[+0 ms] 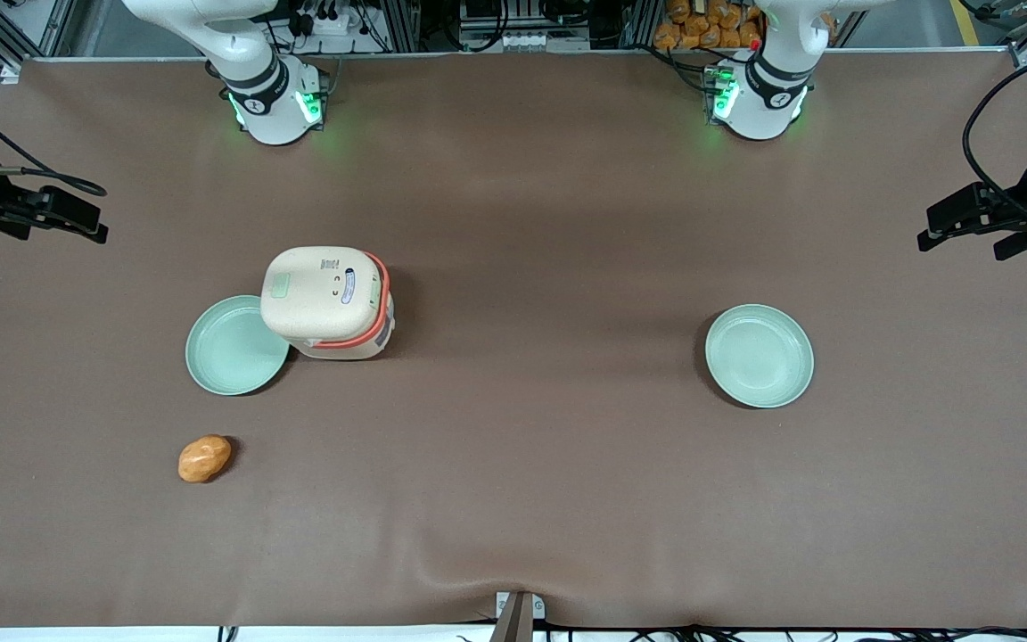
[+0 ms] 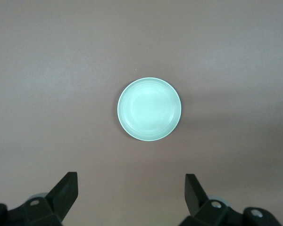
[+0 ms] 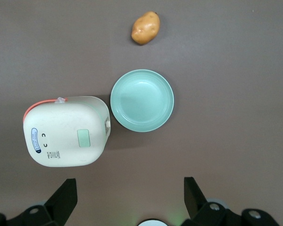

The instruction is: Press rice cooker button with right arm

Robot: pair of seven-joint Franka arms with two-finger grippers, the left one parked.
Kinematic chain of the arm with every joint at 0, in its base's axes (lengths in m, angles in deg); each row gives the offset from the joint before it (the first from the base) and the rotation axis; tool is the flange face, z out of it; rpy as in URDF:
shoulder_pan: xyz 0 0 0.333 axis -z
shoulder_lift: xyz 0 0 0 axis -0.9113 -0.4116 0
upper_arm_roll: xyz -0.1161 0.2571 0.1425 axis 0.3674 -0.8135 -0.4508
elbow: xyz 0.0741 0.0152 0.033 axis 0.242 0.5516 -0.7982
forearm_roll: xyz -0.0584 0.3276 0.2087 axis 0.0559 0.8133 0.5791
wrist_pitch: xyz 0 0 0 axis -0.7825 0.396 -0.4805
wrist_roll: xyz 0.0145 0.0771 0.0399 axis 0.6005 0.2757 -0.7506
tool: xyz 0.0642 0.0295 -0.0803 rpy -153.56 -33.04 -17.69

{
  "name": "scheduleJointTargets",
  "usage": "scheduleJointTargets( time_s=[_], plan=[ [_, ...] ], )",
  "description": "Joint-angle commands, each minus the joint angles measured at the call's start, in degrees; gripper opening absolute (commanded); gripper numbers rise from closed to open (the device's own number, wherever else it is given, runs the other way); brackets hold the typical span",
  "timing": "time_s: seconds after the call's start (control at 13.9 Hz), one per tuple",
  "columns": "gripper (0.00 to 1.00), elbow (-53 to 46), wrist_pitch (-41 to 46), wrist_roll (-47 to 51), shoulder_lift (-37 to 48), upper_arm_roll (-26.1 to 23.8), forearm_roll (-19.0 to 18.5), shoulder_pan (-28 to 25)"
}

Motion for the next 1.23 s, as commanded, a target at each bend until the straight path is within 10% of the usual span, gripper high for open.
scheduleJointTargets(
  time_s=[0.0,0.79,1.01,1.15],
  plan=[
    [1.0,0.1,-1.4,0.7,0.4,-0.3,1.2,-1.1],
    [0.96,3.6,-1.1,1.4,-0.4,-0.3,5.1,-2.3],
    [0.45,7.5,-1.2,1.3,-0.7,-0.3,5.1,-5.5],
    [0.27,8.2,-1.3,1.3,-1.9,-0.3,5.1,-7.2]
  ],
)
